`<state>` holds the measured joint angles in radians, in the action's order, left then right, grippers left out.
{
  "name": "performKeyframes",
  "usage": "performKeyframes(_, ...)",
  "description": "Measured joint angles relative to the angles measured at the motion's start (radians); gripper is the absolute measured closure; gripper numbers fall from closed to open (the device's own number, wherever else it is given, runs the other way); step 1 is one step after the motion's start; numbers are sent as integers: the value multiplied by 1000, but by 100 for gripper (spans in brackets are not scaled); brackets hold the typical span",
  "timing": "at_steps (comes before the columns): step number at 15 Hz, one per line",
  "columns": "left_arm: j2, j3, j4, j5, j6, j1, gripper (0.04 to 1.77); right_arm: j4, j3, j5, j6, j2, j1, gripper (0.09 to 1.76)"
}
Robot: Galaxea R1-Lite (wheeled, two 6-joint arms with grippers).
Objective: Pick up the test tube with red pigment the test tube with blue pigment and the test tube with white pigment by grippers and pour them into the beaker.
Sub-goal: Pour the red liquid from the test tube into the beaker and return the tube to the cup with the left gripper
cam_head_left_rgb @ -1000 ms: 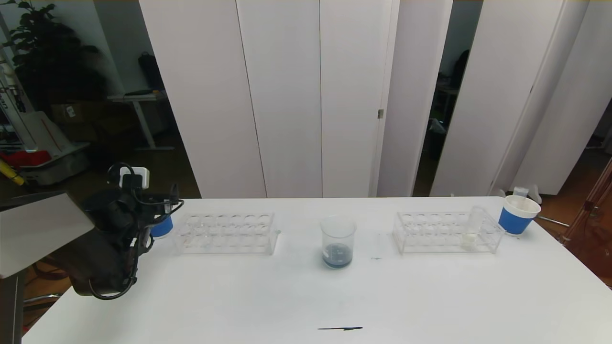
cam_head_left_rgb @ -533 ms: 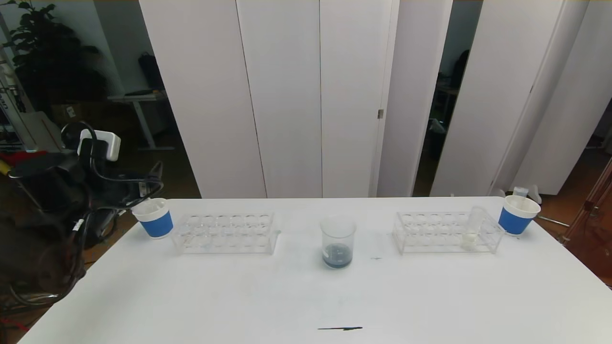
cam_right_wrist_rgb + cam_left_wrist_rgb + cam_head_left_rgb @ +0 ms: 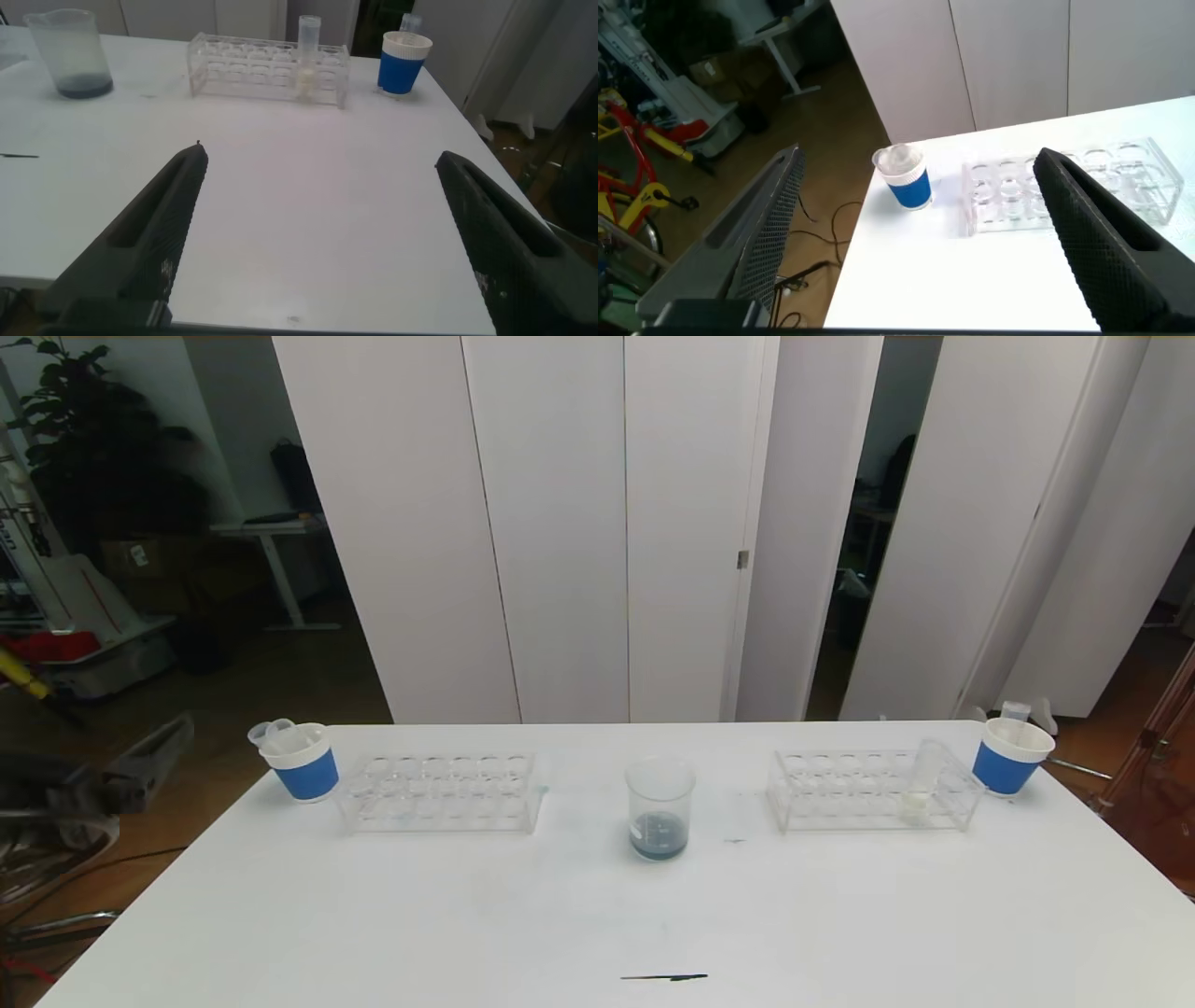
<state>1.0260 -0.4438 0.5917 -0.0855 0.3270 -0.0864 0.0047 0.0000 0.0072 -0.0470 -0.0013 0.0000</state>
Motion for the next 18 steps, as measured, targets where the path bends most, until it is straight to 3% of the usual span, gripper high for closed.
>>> performKeyframes(5, -568, 120, -378, -4, -3, 59, 6, 0, 0, 0, 0, 0, 0, 10)
performKeyframes(7, -742, 194, -444, -5, -30, 71, 6, 0, 0, 0, 0, 0, 0, 10)
performKeyframes(9, -874, 276, -474, 22, -129, 80, 6, 0, 0, 0, 0, 0, 0, 10)
performKeyframes(11, -960, 326, -466, 92, -251, 84, 6, 0, 0, 0, 0, 0, 0, 10)
performKeyframes(14, -1011, 414, -419, 99, -280, 86, 6, 0, 0, 0, 0, 0, 0, 10)
performKeyframes(17, -1026, 440, -597, 90, -283, 87, 6, 0, 0, 0, 0, 0, 0, 10)
performKeyframes(18, -1027, 439, -606, 92, -284, 88, 6, 0, 0, 0, 0, 0, 0, 10)
